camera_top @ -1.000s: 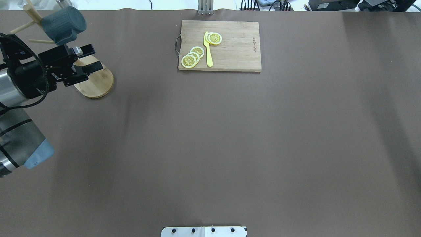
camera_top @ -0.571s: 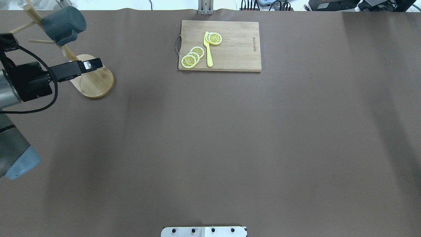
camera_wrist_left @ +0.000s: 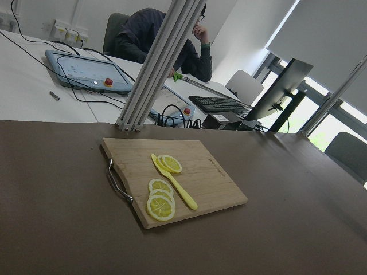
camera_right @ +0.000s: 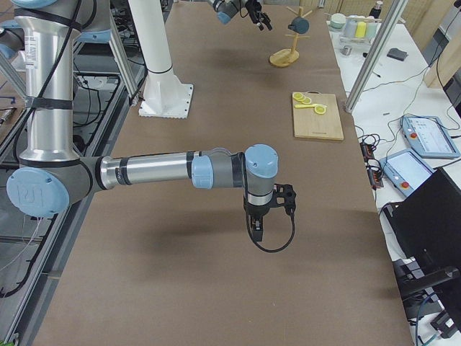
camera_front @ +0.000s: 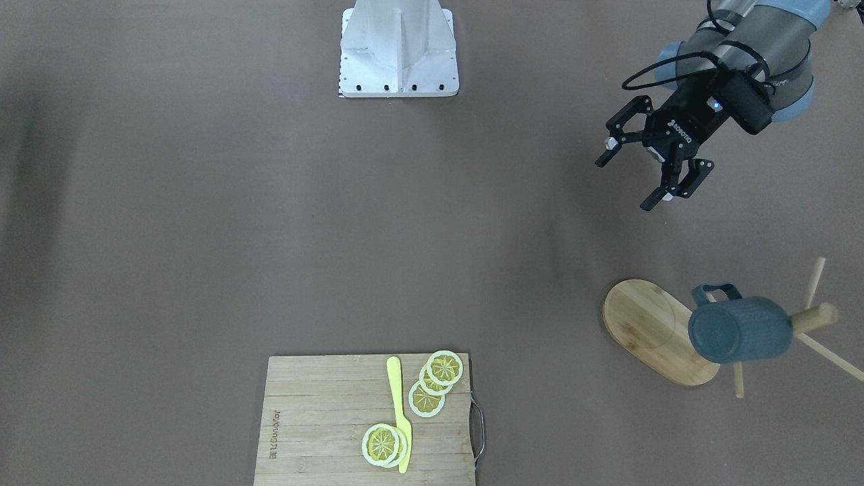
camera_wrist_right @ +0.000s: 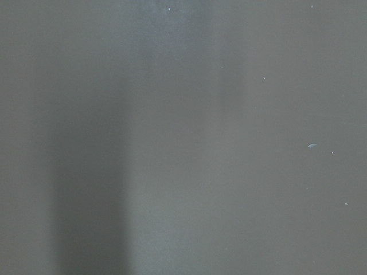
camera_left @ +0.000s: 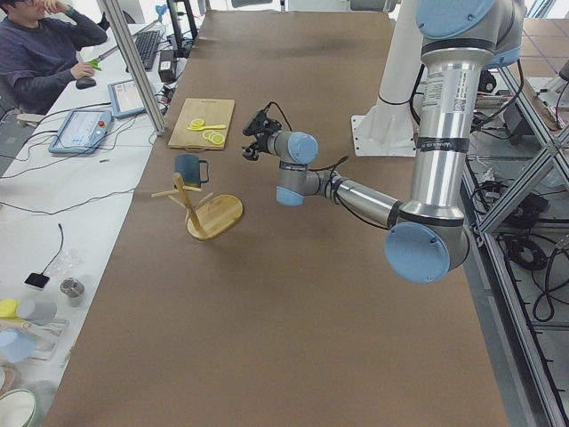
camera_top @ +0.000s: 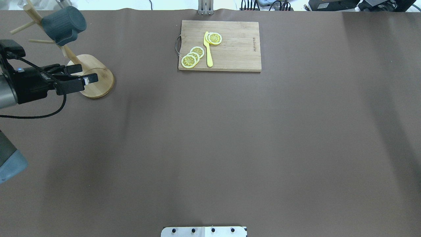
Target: Hang cup on storage rack
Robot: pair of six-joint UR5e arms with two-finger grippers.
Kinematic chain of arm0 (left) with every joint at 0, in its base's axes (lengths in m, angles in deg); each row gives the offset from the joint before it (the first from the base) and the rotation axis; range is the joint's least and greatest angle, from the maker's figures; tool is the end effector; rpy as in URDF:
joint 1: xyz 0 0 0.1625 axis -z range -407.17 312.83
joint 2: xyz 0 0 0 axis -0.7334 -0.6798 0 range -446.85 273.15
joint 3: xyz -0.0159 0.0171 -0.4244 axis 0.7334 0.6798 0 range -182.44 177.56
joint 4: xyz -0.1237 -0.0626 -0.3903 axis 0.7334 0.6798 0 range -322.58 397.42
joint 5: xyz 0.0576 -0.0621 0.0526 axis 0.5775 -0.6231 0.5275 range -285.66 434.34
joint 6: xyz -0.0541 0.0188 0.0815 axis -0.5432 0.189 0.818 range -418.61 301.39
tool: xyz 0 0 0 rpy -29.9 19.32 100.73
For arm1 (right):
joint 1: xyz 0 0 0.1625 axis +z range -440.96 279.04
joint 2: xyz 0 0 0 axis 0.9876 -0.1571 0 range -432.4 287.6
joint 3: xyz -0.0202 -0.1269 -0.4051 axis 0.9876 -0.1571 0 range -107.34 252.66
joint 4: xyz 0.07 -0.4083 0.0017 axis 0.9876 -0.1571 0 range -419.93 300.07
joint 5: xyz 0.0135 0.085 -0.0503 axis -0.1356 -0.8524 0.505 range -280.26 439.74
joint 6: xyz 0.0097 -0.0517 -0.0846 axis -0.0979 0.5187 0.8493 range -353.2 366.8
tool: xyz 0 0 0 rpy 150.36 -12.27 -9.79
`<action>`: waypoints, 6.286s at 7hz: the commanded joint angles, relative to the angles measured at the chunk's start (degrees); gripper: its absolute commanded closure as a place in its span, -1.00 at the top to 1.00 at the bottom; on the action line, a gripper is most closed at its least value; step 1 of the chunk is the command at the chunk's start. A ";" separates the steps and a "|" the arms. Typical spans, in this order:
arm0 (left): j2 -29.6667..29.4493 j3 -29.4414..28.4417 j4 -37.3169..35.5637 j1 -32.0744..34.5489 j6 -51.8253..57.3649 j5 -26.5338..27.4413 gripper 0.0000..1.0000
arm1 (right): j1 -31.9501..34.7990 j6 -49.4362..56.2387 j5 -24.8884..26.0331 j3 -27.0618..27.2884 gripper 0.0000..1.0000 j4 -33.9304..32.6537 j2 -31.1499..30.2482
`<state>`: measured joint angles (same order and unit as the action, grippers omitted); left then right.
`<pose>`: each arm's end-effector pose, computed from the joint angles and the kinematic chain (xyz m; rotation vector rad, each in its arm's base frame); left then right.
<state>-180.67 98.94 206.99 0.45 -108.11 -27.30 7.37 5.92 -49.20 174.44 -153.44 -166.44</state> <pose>0.2505 -0.4425 0.3763 1.0335 1.2898 0.0734 0.0571 -0.4657 0.6034 0.0558 -0.6807 -0.0383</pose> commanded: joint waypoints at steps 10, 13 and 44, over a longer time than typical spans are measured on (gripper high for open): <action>3.82 4.53 -59.76 26.98 60.92 -1.87 0.97 | 0.00 -0.09 -0.08 -0.09 1.00 0.00 -0.62; 2.68 2.16 -74.85 36.29 60.74 -18.65 0.97 | 0.00 -0.09 0.00 -0.61 1.00 0.00 -0.62; 7.68 -5.85 -84.14 44.93 60.48 -32.92 0.97 | 0.00 0.00 3.26 -2.12 1.00 0.09 -2.11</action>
<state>-172.98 92.85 122.87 45.38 -47.63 -60.25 7.37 5.93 -45.91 171.89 -153.42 -168.53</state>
